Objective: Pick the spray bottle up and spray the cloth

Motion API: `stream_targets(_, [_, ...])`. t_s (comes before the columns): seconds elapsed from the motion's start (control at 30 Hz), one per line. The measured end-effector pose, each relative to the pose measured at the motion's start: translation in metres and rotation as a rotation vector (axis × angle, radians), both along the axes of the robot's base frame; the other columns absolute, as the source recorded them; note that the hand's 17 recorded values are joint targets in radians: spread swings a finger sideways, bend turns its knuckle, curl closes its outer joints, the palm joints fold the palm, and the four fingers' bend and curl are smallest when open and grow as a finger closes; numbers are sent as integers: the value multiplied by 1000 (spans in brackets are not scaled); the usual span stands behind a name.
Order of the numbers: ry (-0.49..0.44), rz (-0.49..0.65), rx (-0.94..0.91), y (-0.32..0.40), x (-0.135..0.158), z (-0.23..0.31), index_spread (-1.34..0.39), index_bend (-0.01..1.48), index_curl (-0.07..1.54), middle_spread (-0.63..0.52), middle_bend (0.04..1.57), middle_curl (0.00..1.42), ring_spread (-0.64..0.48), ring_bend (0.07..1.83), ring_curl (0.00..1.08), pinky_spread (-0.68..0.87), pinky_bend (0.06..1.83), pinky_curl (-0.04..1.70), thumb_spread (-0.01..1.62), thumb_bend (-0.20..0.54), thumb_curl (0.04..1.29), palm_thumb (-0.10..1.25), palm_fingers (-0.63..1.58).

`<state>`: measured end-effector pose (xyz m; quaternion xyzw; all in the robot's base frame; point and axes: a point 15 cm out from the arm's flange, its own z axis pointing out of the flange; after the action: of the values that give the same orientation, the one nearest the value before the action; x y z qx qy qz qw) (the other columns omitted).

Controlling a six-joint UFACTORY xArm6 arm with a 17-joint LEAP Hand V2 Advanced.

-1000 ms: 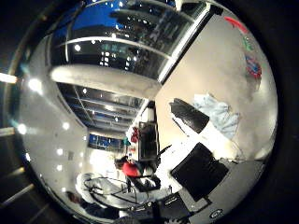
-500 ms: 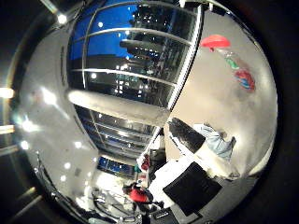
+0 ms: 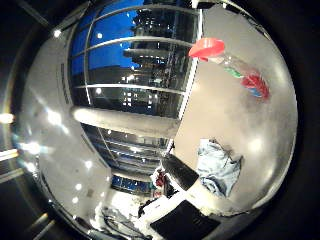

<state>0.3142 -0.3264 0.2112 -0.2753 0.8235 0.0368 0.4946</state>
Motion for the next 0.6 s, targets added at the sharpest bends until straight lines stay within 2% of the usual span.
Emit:
stream_targets(0.23, [8,-26,23,-28,14,-22,-184,154,263,176,190,305,209,323,262,384,440,314,1006,-27,299,505,-11])
stream_targets(0.6, [14,-14,69,-32,36,-50,-181,153,265,166,200,321,191,321,263,389,422,312,1004,-25,298,523,24])
